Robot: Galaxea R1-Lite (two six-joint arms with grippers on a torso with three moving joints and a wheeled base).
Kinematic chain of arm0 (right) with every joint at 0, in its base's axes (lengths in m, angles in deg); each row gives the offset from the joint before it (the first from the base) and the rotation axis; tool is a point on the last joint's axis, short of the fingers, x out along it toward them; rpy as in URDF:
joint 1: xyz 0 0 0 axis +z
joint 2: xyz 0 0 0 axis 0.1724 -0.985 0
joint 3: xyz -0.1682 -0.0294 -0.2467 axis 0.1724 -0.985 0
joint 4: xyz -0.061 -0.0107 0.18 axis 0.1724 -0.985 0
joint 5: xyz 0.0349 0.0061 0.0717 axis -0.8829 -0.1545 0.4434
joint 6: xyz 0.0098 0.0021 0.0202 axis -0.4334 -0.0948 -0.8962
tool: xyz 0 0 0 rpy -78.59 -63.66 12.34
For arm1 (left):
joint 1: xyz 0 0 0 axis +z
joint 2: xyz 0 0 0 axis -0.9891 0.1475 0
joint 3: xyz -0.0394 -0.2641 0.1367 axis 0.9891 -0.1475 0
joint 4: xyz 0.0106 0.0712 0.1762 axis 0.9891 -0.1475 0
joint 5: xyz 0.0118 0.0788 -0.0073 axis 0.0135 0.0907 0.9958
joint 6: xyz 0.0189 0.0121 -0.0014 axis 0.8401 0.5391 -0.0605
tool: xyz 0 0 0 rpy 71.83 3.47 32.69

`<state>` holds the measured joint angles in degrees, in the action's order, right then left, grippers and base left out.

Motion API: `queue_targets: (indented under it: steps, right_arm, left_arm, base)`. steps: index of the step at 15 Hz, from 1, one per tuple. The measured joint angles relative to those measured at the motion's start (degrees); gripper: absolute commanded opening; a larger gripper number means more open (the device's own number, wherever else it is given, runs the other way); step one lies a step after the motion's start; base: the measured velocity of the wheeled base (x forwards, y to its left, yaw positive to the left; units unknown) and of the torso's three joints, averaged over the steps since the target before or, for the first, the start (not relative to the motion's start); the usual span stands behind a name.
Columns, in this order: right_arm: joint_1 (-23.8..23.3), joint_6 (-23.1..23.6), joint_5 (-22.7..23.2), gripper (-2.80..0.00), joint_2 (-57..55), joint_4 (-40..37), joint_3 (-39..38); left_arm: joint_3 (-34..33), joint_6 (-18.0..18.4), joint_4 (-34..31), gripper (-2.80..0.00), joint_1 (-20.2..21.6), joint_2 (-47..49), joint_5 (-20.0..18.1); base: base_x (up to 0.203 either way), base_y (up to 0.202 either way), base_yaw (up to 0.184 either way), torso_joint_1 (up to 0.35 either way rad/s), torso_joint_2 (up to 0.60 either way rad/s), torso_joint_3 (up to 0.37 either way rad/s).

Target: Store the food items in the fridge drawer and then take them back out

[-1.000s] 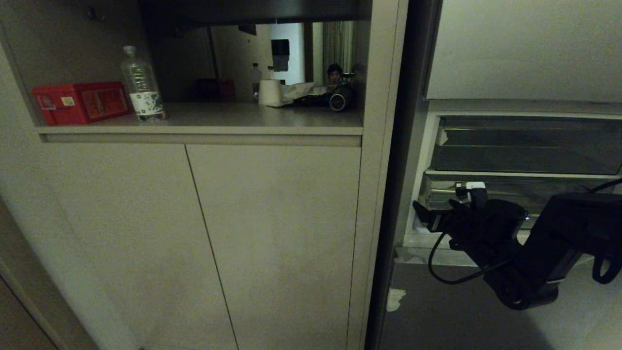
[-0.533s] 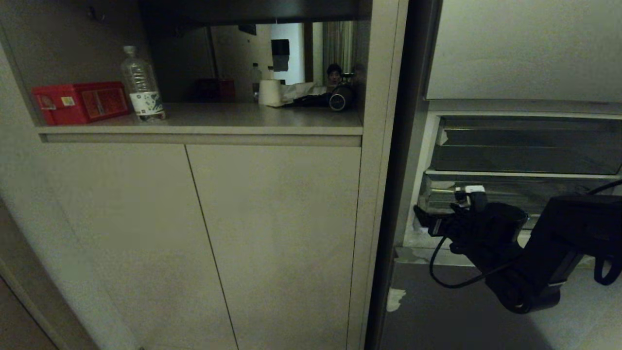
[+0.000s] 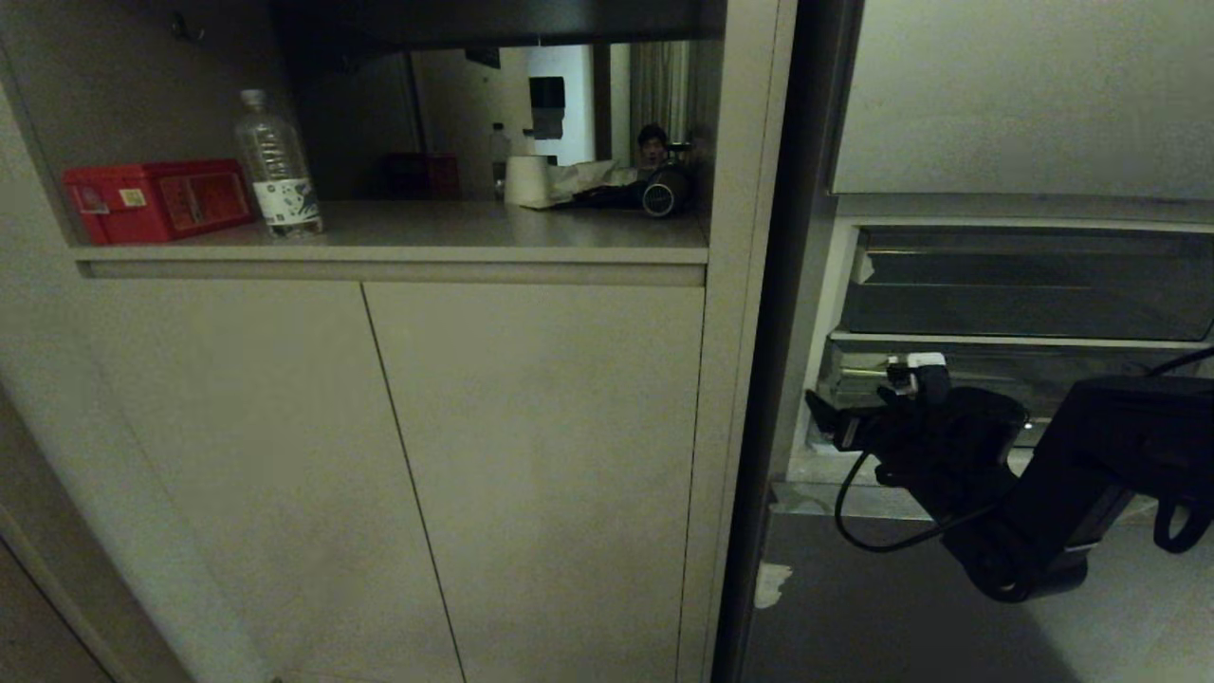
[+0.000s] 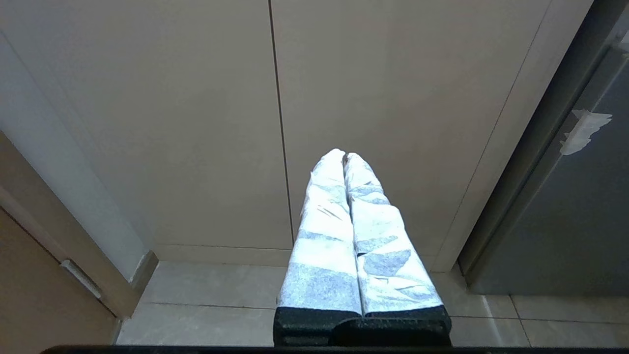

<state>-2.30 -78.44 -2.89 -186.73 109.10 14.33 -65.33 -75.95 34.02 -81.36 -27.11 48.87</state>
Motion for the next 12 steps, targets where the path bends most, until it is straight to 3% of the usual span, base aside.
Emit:
queue_targets:
  steps: [12]
  right_arm:
    - [-0.1,0.0,-0.9,0.00,-2.6,0.3,4.7]
  left_arm:
    - [0.0,0.0,0.0,-2.80,0.0,0.0,0.0]
  base:
    - [0.000,0.000,0.000,0.000,0.00,0.000]
